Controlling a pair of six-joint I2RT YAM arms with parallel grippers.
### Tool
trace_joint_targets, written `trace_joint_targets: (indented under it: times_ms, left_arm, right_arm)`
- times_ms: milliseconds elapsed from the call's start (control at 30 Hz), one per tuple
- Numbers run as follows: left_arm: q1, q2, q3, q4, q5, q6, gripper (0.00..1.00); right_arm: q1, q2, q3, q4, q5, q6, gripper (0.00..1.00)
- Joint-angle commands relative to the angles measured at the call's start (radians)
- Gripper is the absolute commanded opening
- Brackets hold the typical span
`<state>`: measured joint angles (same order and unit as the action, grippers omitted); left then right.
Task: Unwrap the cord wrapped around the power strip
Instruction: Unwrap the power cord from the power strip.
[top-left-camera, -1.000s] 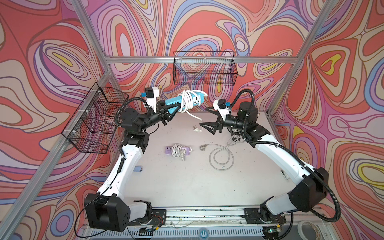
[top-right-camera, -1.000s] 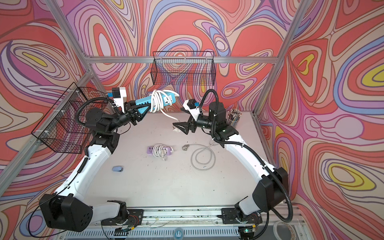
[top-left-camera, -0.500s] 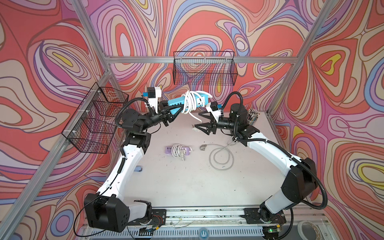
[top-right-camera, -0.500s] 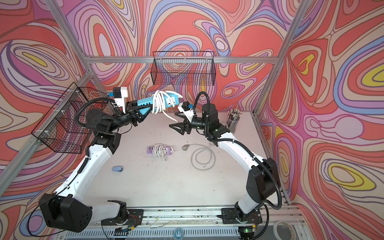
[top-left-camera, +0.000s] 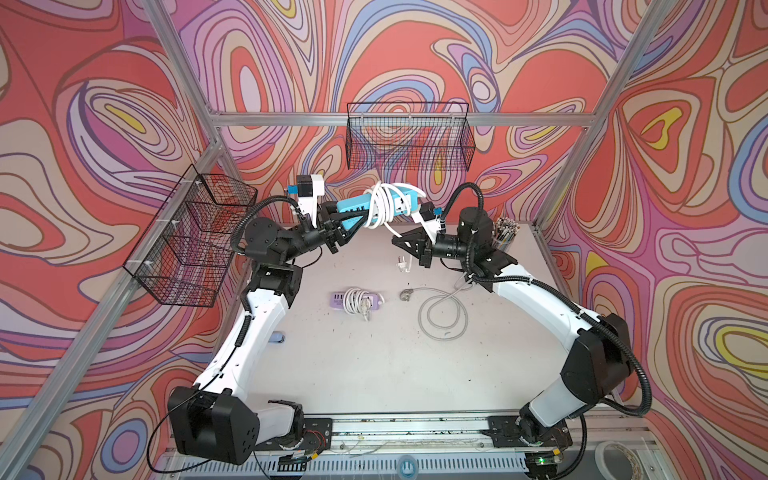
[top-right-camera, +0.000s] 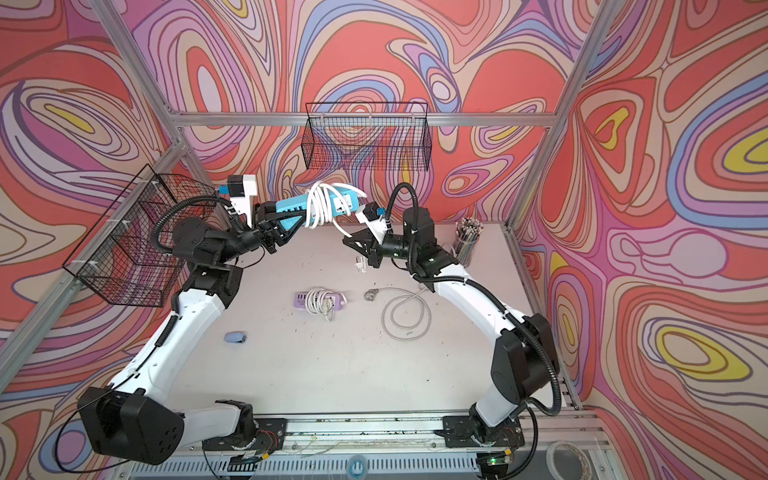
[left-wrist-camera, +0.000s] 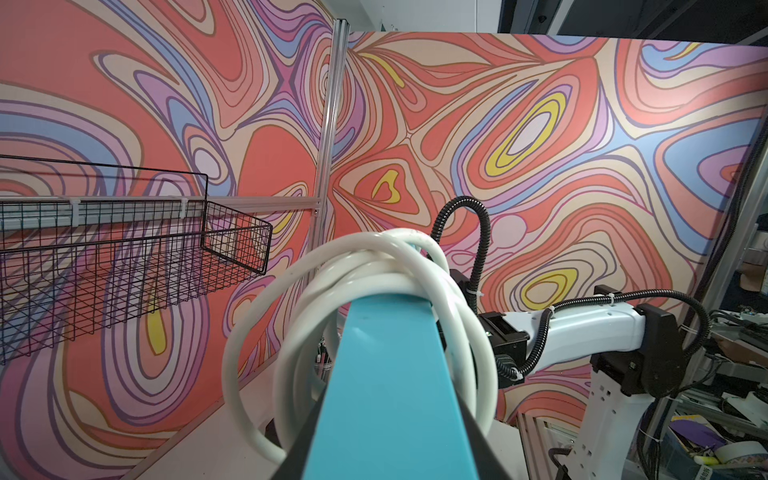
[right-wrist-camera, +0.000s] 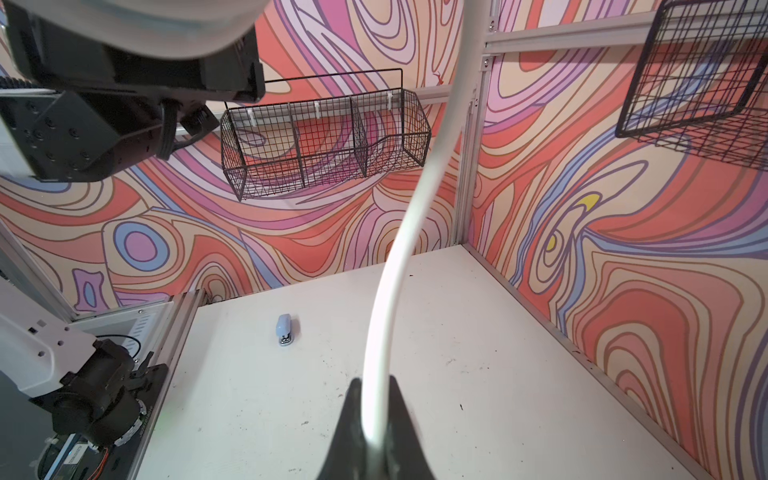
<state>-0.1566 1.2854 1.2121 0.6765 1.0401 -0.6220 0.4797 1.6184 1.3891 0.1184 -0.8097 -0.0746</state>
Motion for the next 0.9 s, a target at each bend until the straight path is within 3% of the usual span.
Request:
trace_joint_targets:
  times_ms: [0,300,567,867]
  left_arm:
    - [-0.001,-0.01,0.053,0.05,0.0,0.017,0.0]
    - [-0.044,0.065,0.076,0.0,0.061,0.03,0.0]
    - [-0.086,0.093,0.081,-0.126,0.04,0.137,0.0]
    - [-0.077,0.061,0.065,-0.249,-0.067,0.273,0.0]
  right_arm:
    - [-0.027,-0.04,-0.004,0.009,0.025,0.018,0.0]
    - [-0.125,-0.012,0.205,-0.102,0.103,0.006,0.0]
    - [-0.164,-0.011,0.445,-0.218,0.146,-0.033,0.0]
    - [-0.164,-0.256,0.293,-0.349,0.116,-0.074,0.0]
